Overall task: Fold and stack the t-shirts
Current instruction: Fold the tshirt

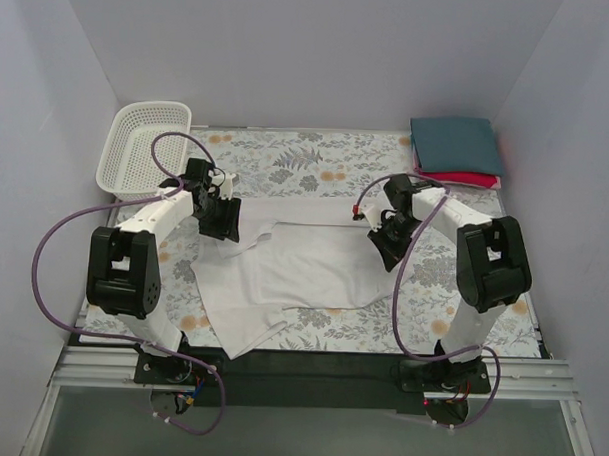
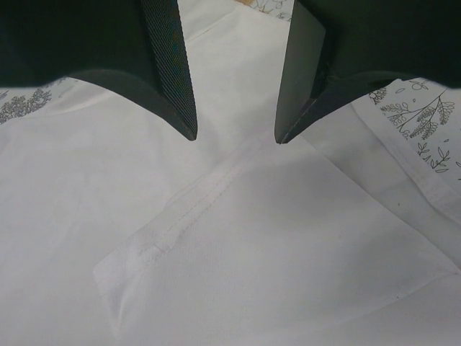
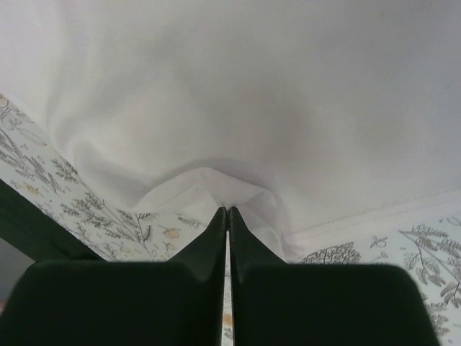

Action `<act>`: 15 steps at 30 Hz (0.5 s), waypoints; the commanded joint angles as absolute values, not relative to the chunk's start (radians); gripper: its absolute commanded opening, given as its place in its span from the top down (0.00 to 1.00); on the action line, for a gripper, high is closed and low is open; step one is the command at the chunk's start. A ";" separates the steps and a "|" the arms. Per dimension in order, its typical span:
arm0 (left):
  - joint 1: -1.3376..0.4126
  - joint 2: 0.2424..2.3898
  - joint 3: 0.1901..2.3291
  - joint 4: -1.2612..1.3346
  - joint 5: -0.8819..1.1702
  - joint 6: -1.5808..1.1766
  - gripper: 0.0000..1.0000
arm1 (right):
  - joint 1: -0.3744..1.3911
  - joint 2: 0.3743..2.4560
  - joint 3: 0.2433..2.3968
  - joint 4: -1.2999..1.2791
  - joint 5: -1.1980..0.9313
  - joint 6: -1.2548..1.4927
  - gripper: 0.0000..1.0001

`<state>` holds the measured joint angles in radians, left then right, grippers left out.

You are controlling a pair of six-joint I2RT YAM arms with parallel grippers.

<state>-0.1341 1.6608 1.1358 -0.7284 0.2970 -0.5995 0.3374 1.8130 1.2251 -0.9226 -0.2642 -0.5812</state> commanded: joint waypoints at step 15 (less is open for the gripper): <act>-0.140 1.559 1.111 -0.752 0.264 -0.569 0.54 | 0.325 1.456 0.940 -1.071 -0.023 -0.727 0.48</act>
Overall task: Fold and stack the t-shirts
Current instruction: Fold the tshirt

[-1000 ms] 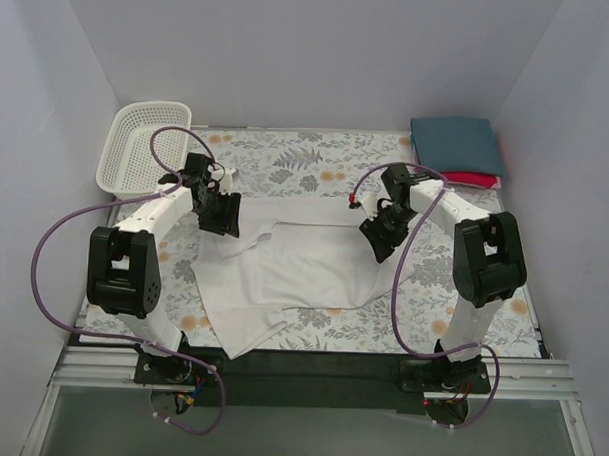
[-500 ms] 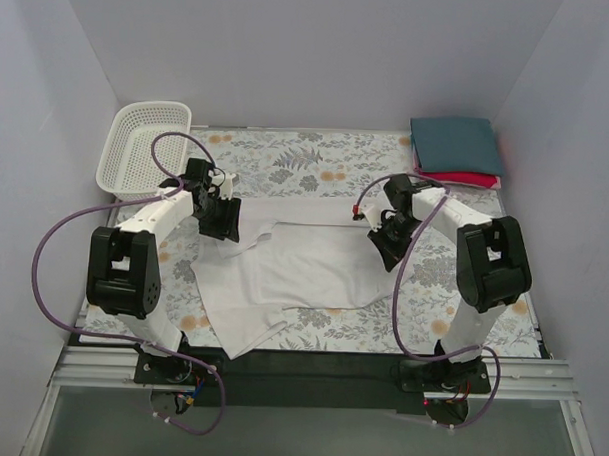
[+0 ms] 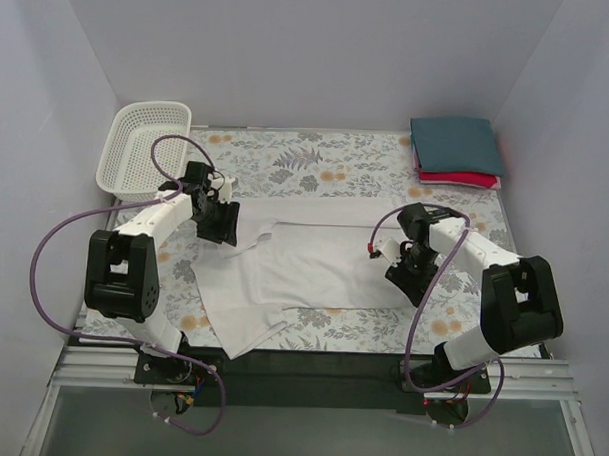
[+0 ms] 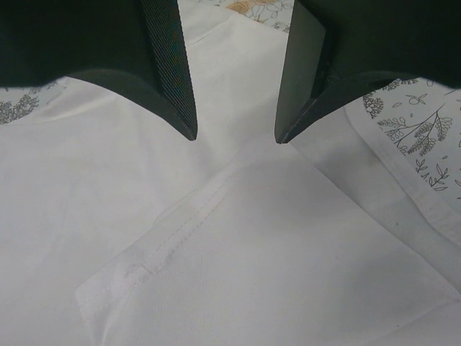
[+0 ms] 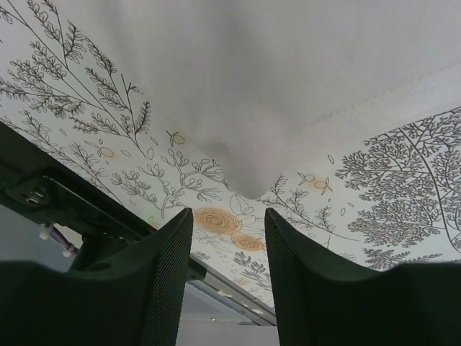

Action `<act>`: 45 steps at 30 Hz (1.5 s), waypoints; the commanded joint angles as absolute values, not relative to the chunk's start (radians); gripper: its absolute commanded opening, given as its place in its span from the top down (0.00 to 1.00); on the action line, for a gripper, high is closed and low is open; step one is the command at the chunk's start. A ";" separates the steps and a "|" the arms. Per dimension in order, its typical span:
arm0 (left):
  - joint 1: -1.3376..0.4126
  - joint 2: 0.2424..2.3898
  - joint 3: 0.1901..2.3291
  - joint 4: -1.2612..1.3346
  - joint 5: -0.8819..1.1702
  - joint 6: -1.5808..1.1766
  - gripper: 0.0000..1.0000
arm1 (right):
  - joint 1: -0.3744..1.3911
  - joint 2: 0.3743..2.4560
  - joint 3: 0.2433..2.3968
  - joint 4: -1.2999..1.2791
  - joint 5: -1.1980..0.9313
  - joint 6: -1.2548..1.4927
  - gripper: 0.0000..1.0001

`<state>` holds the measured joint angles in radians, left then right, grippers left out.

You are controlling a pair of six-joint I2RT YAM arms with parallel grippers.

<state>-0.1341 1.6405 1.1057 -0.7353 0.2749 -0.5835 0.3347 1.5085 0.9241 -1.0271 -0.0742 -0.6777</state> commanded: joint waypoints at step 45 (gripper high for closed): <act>-0.121 1.826 1.580 -0.802 0.385 -0.431 0.47 | 0.281 1.731 1.438 -0.808 -0.232 -0.619 0.30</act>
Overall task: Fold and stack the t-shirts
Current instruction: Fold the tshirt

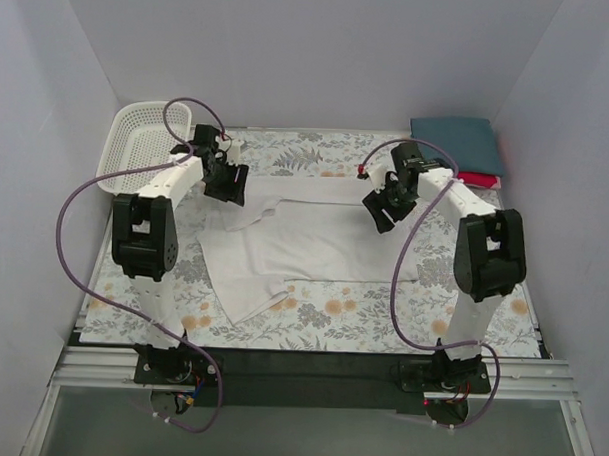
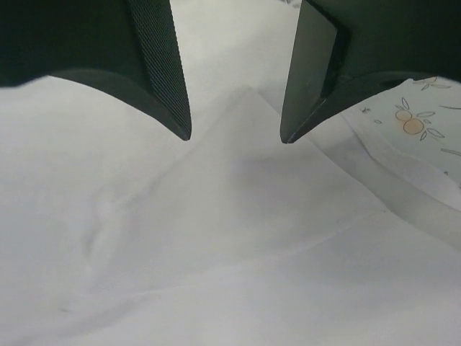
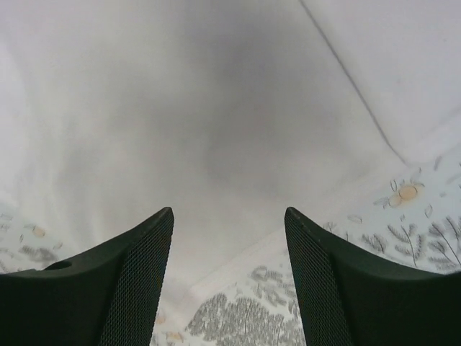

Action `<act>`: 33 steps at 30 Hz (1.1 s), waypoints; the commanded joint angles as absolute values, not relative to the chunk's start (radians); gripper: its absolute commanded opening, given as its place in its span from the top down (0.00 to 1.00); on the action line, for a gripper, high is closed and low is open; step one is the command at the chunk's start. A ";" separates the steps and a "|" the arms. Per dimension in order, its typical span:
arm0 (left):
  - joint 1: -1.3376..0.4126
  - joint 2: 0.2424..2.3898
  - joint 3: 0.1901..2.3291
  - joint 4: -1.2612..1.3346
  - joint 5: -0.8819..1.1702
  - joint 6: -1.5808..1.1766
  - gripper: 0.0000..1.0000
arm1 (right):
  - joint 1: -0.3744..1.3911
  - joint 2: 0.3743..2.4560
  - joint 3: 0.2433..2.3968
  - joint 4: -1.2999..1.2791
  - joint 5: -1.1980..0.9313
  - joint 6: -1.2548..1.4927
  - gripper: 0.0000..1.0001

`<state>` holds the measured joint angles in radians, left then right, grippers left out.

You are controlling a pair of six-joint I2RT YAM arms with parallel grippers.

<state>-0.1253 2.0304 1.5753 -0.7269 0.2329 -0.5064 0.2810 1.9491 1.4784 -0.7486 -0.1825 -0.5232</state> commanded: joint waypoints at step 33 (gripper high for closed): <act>-0.123 1.264 0.980 -0.917 0.489 -0.207 0.46 | 0.285 1.362 0.782 -0.707 0.041 -0.931 0.74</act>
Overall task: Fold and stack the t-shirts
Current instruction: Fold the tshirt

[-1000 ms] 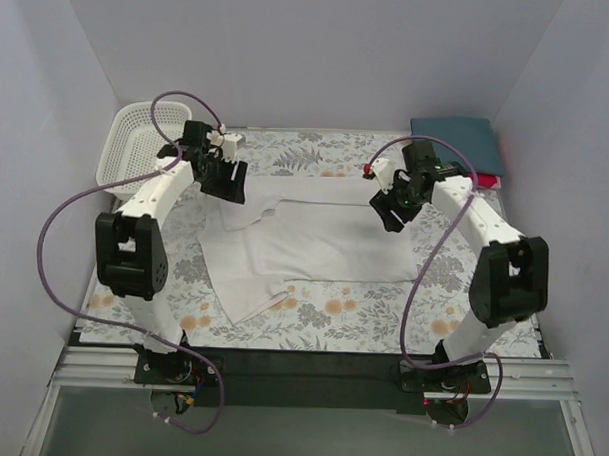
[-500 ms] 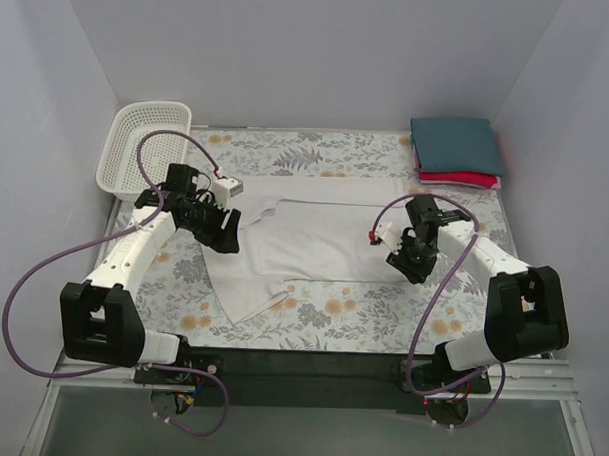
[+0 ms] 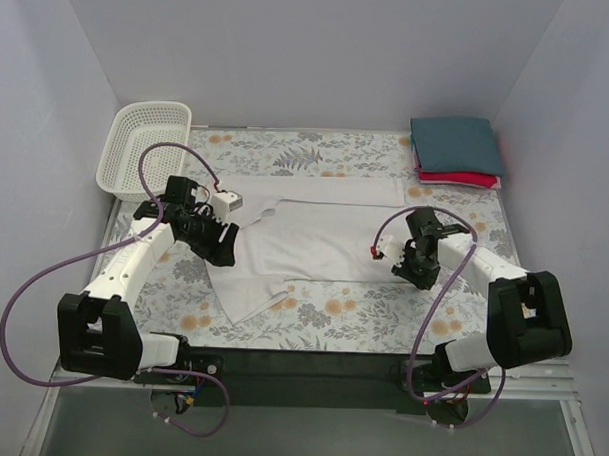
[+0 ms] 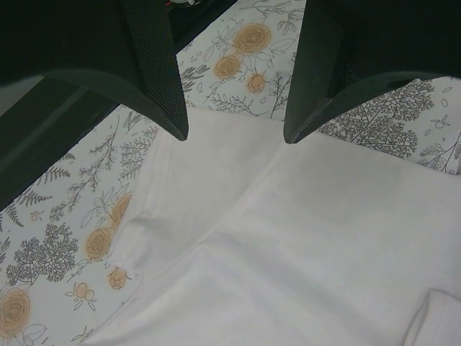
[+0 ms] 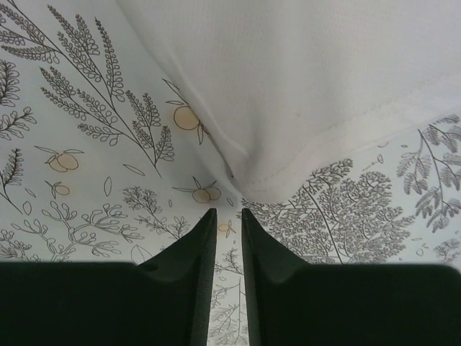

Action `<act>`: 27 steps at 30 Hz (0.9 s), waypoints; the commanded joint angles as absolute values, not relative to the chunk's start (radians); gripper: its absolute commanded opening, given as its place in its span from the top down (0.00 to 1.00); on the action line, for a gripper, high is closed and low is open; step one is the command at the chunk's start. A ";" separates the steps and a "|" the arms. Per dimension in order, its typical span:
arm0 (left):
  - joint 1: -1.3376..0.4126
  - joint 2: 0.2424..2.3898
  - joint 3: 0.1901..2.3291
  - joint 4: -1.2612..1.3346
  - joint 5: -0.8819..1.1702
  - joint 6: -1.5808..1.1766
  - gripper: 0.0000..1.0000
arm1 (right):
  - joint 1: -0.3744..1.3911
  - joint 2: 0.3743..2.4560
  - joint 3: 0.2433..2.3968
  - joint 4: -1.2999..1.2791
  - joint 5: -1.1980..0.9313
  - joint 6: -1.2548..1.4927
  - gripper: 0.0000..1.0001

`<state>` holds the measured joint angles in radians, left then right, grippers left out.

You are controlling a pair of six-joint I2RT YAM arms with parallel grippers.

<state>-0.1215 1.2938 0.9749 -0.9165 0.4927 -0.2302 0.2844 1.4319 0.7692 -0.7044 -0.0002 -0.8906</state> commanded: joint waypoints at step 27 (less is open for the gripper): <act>-0.133 1.259 0.818 -0.894 0.385 -0.028 0.53 | 0.359 1.526 0.755 -0.574 0.025 -0.907 0.75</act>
